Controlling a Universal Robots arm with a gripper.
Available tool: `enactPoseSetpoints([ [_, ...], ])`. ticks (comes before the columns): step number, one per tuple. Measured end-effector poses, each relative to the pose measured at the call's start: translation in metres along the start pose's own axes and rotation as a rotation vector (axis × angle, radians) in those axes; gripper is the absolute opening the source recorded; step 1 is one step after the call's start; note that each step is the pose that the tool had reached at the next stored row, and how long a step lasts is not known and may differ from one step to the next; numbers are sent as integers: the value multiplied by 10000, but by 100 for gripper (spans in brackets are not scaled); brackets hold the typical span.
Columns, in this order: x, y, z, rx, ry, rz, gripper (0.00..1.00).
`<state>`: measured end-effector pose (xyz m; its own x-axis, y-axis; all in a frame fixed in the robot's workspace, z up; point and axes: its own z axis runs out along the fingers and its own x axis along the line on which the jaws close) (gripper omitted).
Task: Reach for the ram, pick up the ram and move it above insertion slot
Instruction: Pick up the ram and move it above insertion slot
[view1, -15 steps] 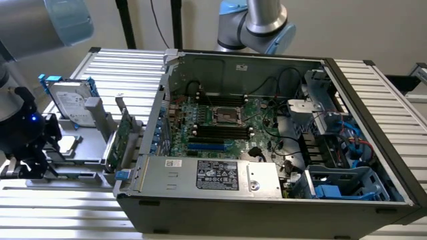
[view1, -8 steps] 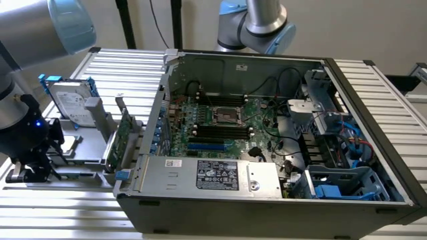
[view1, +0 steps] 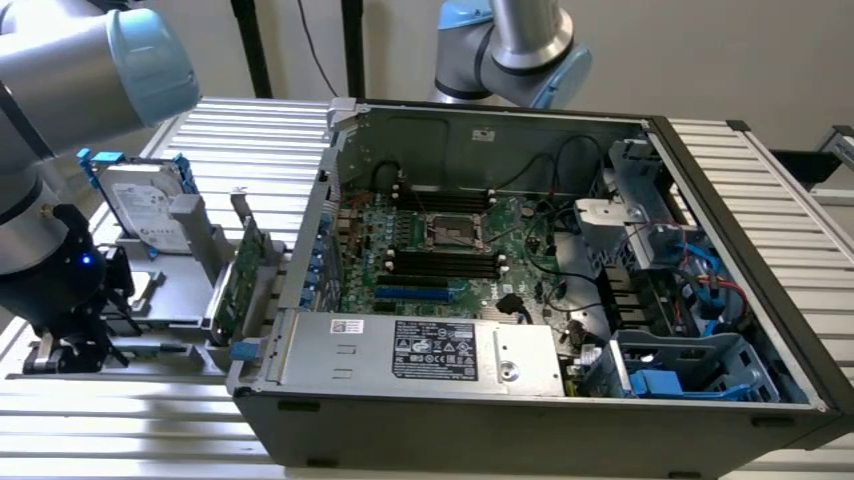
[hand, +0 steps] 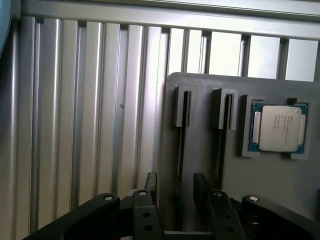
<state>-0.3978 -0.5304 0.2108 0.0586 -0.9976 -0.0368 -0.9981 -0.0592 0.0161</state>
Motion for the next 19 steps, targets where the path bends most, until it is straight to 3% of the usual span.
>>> enactPoseSetpoints([
  [14,-48,-22,47,0,-1,0,42],
  [16,-51,-25,52,-1,0,-1,40],
  [19,-51,-26,61,-2,2,0,22],
])
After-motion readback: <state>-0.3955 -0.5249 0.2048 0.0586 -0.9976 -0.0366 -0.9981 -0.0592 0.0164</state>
